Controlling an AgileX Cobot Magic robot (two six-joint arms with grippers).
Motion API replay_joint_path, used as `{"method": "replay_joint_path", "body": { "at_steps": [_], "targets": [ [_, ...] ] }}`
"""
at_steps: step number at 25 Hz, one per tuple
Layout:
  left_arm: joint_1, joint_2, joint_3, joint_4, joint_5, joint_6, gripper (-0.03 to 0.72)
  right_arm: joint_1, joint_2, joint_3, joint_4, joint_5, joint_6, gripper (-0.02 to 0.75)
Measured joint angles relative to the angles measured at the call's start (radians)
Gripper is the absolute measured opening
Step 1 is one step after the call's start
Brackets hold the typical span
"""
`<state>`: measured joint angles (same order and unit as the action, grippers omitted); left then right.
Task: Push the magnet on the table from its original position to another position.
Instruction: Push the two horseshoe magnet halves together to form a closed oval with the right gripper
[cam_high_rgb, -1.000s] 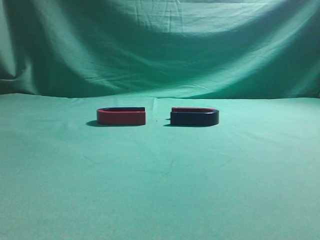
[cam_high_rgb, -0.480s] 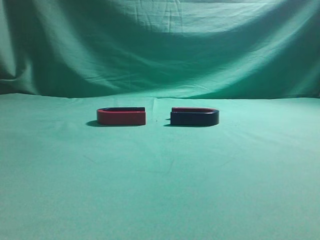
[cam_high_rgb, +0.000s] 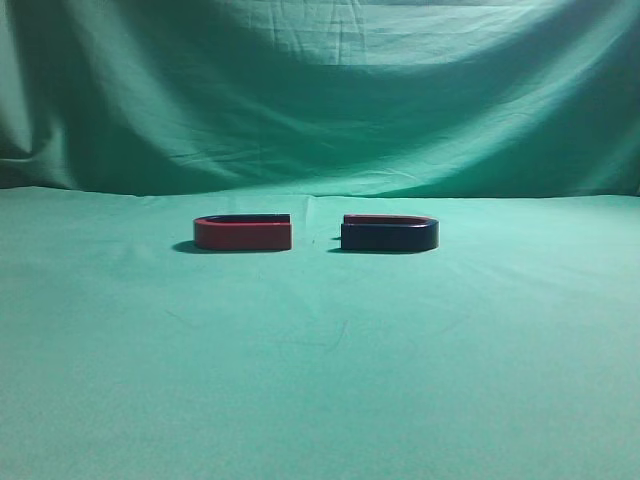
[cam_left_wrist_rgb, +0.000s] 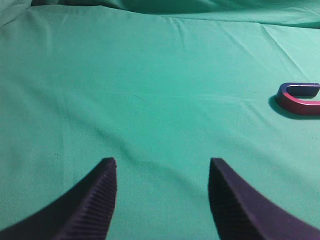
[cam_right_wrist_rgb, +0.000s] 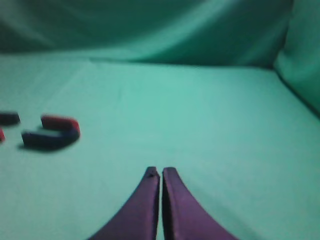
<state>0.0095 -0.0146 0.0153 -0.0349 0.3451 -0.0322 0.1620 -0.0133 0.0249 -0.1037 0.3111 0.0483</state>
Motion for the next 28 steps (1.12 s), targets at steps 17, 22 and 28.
{"method": "replay_joint_path", "body": {
  "at_steps": [17, 22, 28],
  "targets": [
    [0.000, 0.000, 0.000, 0.000, 0.000, 0.000, 0.399, 0.000, 0.234, -0.476, 0.034, 0.070, -0.010, 0.000],
    [0.000, 0.000, 0.000, 0.000, 0.000, 0.000, 0.399, 0.000, 0.519, -0.686, 0.037, 0.428, -0.001, 0.000],
    [0.000, 0.000, 0.000, 0.000, 0.000, 0.000, 0.399, 0.000, 0.822, -0.851, 0.049, 0.674, 0.001, 0.000]
  ]
}}
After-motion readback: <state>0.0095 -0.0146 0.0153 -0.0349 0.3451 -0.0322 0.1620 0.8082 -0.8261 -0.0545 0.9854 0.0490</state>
